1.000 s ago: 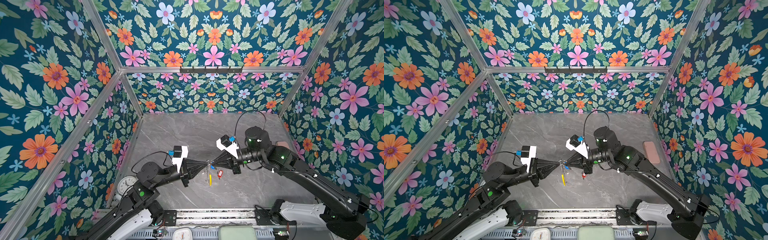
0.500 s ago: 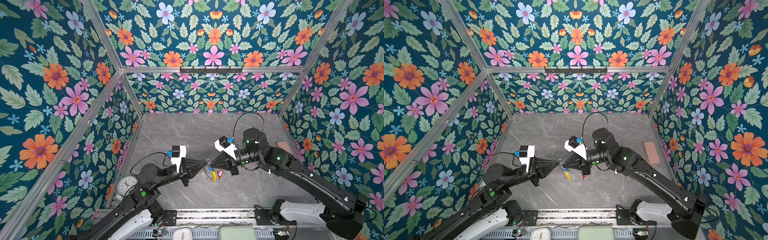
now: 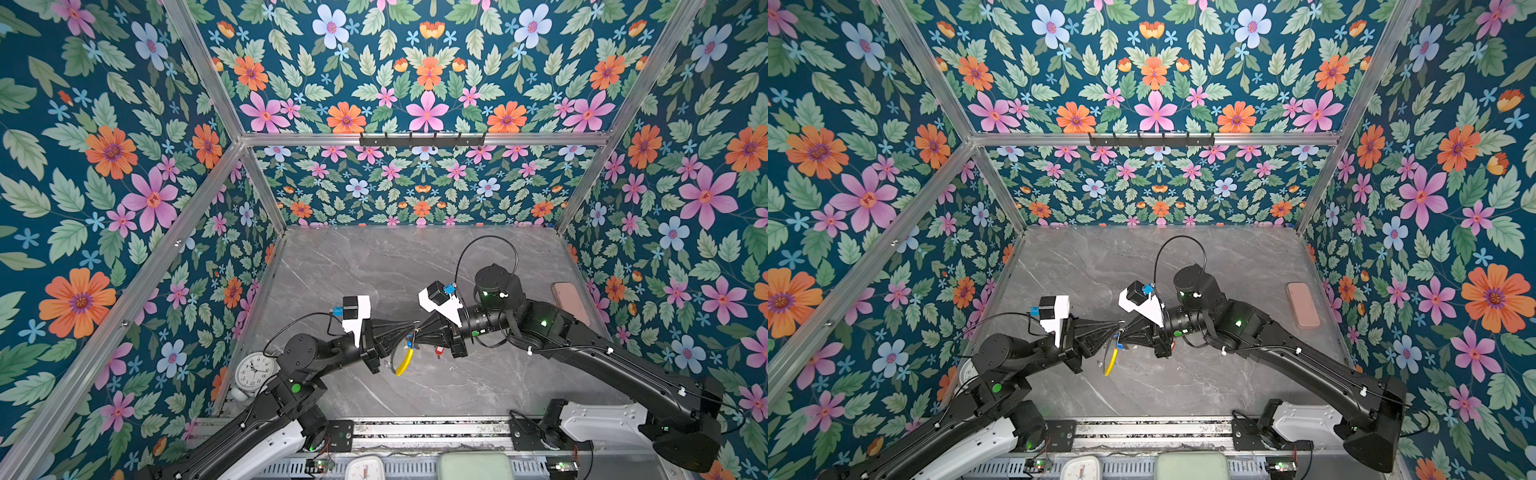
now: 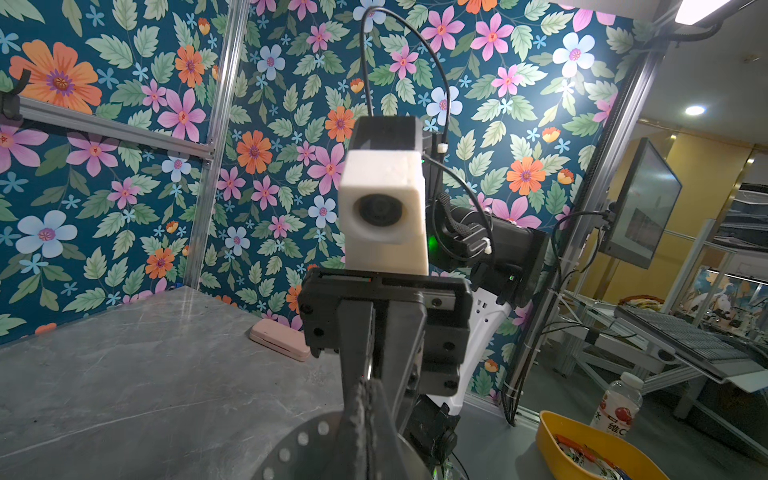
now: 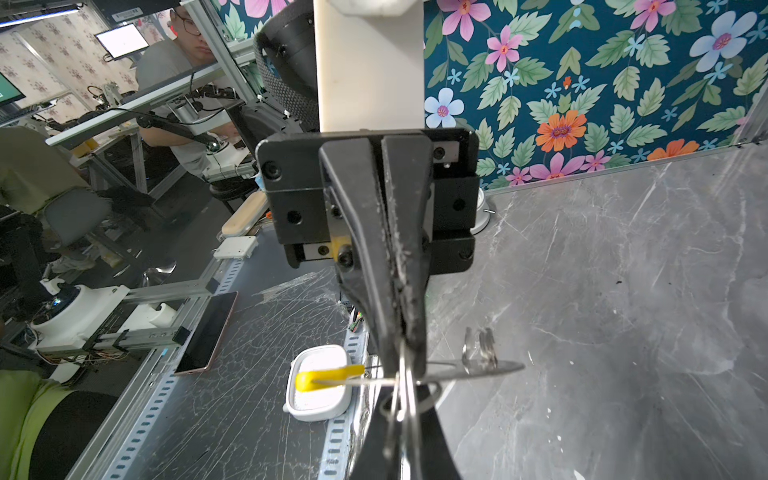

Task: Remove the keys from the keyring

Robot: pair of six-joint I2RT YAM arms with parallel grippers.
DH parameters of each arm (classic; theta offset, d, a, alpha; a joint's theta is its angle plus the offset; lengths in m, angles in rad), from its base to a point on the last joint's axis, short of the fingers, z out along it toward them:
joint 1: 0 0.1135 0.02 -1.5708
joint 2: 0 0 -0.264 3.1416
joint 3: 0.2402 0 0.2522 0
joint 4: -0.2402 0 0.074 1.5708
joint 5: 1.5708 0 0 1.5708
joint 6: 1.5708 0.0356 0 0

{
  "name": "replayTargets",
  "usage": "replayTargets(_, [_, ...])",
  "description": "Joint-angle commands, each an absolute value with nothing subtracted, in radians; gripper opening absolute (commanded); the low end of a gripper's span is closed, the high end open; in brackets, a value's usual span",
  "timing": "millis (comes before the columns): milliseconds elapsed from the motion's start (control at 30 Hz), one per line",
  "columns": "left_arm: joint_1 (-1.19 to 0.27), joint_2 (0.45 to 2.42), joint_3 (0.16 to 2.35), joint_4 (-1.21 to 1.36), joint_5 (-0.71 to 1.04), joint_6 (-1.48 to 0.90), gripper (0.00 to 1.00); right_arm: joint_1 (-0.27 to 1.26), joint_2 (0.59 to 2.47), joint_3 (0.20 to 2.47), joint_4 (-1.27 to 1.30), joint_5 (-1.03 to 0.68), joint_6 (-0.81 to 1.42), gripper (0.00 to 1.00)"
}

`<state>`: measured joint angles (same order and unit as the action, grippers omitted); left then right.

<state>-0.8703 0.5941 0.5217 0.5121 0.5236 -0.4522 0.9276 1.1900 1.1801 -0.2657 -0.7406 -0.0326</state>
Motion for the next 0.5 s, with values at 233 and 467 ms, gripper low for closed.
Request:
replayTargets(233, [-0.870,0.583,0.529,0.607,0.530,-0.442,0.00,0.902,1.127,1.145,-0.256,-0.719,0.007,0.26])
replayTargets(467, [-0.870,0.587,0.512,0.659,0.519,-0.461,0.00,0.894,1.031,1.125,-0.251,-0.654,0.009,0.47])
